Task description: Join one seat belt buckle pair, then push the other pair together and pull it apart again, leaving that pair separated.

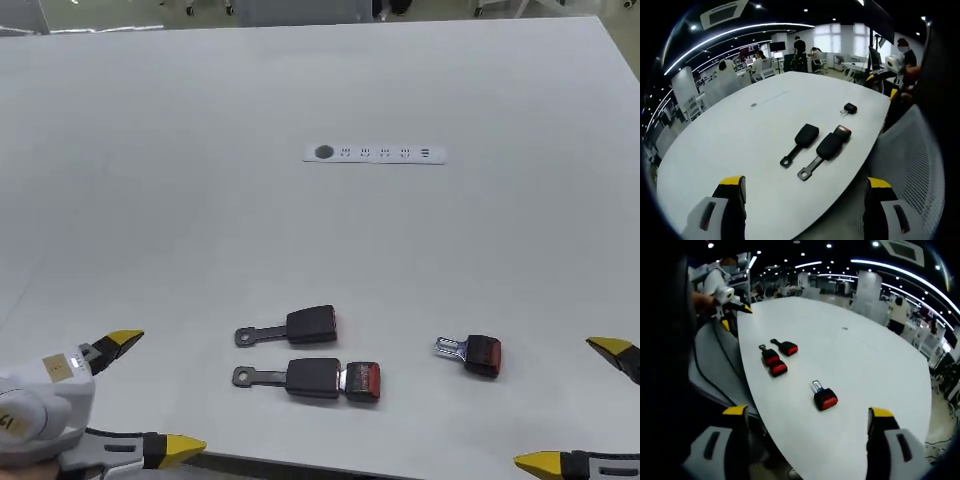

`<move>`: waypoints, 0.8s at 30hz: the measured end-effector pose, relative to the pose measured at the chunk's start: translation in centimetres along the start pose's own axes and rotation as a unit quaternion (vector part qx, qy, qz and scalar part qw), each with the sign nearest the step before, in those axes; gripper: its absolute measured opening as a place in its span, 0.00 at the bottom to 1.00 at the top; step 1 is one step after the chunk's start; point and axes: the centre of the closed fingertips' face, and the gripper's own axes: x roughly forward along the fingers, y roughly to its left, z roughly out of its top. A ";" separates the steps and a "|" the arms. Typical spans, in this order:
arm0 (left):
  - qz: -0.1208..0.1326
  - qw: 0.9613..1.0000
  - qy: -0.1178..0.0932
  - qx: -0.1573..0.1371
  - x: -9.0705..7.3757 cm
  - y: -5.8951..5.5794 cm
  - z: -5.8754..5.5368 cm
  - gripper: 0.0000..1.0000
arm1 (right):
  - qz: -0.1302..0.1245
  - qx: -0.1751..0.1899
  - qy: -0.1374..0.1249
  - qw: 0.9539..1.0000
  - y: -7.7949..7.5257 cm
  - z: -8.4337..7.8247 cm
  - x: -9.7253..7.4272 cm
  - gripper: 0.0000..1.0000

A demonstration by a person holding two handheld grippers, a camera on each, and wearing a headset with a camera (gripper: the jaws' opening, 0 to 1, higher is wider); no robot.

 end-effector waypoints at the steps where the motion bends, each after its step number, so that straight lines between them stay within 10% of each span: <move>1: 0.000 1.000 0.000 0.001 0.0 0.0 0.0 1.00 | 0.000 0.000 0.000 1.000 -0.1 0.0 -0.1 1.00; 24: -0.003 1.000 -0.008 0.023 -0.8 0.1 0.8 1.00 | -0.001 0.013 -0.007 1.000 1.0 0.0 -0.6 0.98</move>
